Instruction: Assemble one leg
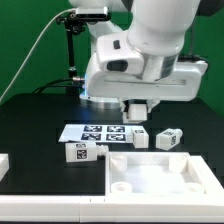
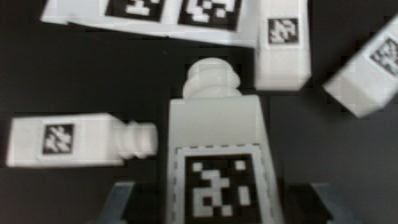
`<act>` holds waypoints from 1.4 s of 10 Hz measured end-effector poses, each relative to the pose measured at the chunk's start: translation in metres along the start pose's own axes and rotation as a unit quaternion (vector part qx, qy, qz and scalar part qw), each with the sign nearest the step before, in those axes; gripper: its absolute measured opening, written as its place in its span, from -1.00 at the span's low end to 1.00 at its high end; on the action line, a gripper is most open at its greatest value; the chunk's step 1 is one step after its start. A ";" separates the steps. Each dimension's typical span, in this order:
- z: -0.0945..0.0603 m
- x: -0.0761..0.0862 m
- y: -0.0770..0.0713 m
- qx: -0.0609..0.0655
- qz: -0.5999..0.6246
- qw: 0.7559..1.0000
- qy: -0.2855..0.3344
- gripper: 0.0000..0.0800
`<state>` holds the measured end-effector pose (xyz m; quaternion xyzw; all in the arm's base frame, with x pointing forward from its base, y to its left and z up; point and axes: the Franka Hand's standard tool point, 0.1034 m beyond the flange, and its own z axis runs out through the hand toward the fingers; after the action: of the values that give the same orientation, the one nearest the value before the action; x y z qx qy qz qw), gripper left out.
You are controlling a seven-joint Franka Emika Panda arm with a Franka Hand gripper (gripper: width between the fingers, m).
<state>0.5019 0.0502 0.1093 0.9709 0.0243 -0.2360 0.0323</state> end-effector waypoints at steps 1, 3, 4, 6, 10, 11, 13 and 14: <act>-0.021 0.012 -0.015 0.023 0.025 0.999 0.027 -0.29; -0.066 0.038 -0.018 0.062 0.062 0.991 0.103 -0.29; -0.062 0.039 -0.021 0.063 0.061 0.986 0.144 -0.29; -0.062 0.042 -0.023 0.065 0.061 0.975 0.202 -0.29; -0.063 0.063 -0.027 0.035 0.027 0.937 0.347 -0.29; -0.076 0.076 -0.021 0.026 0.008 0.920 0.391 -0.29; -0.087 0.086 -0.022 0.017 -0.008 0.898 0.440 -0.29; -0.091 0.087 -0.021 0.016 -0.007 0.876 0.482 -0.29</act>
Offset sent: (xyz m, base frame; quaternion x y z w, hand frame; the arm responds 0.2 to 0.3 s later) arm 0.0000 0.0000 0.0000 0.0000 0.1938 0.0000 0.9810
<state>0.6197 0.0809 0.1487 0.9645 0.0397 0.2611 -0.0010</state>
